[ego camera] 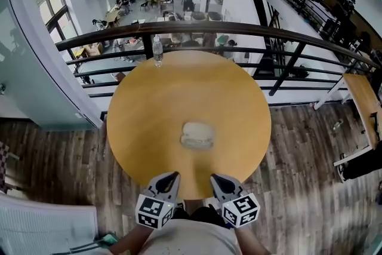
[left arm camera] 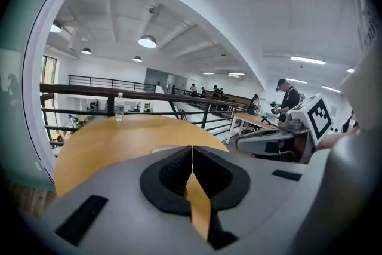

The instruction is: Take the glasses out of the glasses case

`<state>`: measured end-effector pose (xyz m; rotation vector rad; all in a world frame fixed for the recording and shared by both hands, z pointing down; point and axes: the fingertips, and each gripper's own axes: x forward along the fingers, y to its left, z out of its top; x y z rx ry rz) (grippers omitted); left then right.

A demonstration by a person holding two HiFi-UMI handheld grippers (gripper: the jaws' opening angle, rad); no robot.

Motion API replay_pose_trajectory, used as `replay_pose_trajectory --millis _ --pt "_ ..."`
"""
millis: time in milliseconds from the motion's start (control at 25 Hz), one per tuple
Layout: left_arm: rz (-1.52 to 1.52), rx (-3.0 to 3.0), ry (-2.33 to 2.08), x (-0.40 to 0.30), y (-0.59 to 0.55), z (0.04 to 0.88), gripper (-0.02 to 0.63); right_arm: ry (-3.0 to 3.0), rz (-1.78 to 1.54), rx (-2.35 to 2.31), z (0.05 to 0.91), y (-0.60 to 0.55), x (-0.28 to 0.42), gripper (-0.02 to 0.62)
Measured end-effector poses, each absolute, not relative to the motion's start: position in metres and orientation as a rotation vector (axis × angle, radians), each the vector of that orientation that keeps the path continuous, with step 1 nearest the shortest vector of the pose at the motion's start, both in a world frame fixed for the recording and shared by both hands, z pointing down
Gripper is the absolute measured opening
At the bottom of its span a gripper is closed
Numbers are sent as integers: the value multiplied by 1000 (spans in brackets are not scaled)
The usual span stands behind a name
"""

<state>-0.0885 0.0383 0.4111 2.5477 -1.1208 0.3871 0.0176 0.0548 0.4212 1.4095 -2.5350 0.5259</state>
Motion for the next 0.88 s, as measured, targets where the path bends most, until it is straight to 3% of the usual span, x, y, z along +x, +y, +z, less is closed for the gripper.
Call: replay_pose_trajectory --millis 880 --pt "359 2462 -1141 -34 -61 430 25 -2514 462 1225 437 -48 66 25"
